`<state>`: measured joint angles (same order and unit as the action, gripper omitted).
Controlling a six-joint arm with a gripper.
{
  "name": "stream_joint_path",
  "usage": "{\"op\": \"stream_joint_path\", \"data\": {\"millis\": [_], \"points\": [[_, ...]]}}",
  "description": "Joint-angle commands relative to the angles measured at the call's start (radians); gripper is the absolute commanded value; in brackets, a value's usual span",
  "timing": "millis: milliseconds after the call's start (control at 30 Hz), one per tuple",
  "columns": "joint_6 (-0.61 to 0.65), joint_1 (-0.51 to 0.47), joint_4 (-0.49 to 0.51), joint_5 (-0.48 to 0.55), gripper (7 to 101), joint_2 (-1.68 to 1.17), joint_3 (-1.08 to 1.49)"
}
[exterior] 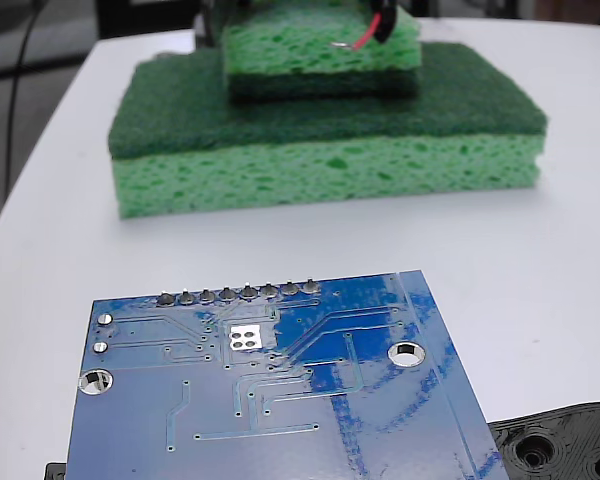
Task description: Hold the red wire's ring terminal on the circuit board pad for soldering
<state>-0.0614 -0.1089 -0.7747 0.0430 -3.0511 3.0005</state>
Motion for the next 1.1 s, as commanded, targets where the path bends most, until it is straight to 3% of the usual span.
{"op": "stream_joint_path", "data": {"millis": [33,900,1100], "points": [[0.002,0.0,0.002,0.003,100.3,-0.003,-0.006],[-0.002,-0.002,0.002,0.0,100.3,-0.003,-0.006],[-0.002,-0.064,0.002,0.049,100.3,-0.003,-0.006]]}}
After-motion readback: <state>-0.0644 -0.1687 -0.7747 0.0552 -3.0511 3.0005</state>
